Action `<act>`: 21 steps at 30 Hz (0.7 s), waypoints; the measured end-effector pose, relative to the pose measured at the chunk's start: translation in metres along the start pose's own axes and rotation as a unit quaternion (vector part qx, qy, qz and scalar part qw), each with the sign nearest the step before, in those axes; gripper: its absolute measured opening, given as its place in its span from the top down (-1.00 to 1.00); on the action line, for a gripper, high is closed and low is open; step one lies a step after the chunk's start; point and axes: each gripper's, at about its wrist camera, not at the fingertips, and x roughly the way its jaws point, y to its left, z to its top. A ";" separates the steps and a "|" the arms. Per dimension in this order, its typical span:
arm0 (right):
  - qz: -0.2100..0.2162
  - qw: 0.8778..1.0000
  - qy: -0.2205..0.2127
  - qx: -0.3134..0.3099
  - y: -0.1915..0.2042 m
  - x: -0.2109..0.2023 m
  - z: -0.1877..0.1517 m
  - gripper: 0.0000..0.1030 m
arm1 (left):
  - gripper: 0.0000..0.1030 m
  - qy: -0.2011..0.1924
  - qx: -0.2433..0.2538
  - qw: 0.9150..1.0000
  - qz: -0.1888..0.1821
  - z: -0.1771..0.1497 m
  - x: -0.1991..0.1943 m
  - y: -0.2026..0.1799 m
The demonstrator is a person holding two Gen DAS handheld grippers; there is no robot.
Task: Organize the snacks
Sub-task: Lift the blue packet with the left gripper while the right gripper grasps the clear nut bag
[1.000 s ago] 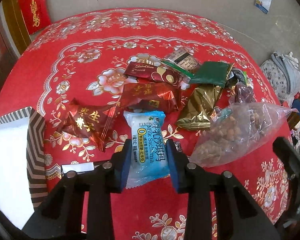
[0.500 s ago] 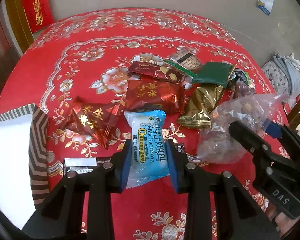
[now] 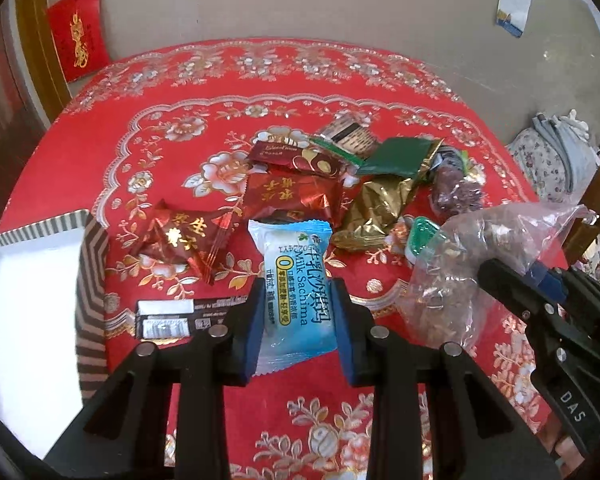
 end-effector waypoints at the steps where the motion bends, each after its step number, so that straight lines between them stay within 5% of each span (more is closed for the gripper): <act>1: -0.001 1.000 0.000 -0.001 0.001 -0.002 0.000 0.56 | 0.35 -0.003 0.000 1.000 0.000 -0.001 -0.005 0.000; 21: 0.014 0.999 -0.018 -0.037 0.047 -0.019 0.005 0.57 | 0.35 -0.043 -0.006 0.999 0.016 -0.018 -0.058 0.022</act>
